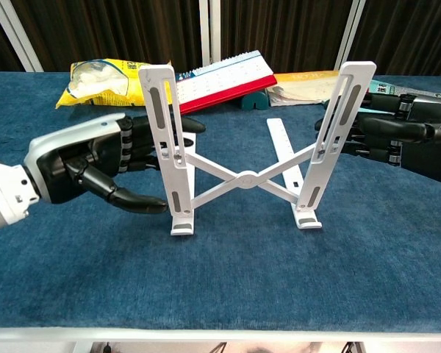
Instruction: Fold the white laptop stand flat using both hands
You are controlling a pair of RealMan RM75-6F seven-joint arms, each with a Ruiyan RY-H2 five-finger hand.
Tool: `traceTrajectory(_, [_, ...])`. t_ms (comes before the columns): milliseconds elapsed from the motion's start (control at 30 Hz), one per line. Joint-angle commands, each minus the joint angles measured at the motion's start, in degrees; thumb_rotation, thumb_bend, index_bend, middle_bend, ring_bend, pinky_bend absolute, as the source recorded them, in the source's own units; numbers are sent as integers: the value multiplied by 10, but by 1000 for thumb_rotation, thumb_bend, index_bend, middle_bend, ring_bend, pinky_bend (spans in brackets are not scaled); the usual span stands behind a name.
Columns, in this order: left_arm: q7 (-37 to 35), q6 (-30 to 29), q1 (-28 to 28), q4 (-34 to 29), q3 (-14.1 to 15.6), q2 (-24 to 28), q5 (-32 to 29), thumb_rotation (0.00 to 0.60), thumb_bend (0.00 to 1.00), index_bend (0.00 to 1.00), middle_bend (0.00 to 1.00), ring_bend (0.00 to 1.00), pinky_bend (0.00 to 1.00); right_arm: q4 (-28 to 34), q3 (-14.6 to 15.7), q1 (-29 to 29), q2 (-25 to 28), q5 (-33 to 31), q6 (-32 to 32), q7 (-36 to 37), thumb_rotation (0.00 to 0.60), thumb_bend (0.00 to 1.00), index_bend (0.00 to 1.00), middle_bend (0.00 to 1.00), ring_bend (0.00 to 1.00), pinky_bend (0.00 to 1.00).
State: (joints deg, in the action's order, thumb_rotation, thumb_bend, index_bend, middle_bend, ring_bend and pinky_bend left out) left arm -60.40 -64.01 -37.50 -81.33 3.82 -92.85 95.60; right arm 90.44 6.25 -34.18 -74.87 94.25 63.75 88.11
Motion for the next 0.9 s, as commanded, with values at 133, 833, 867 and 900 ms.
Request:
traceTrajectory(133, [-75,12,-3,-9,29,6,7,600,0,166,57,40,261,0,-6,-3,-1,-4,-5,-3,600,327,339,339,153,103])
traceTrajectory(833, [153,-124,75,-84,5,154,-20,600,0,166,57,40,196,-8,-173,-57,-140,-217,-81,-406,600,148,2,159,47,92])
traceTrajectory(867, [178,-128,82,-91,5,164,-25,600,0,166,57,40,196,-17,-185,-64,-153,-242,-88,-430,600,149,0,141,35,91])
traceTrajectory(900, [195,-131,87,-96,6,171,-28,600,0,166,56,40,196,-24,-195,-68,-163,-262,-90,-446,600,149,0,126,25,90])
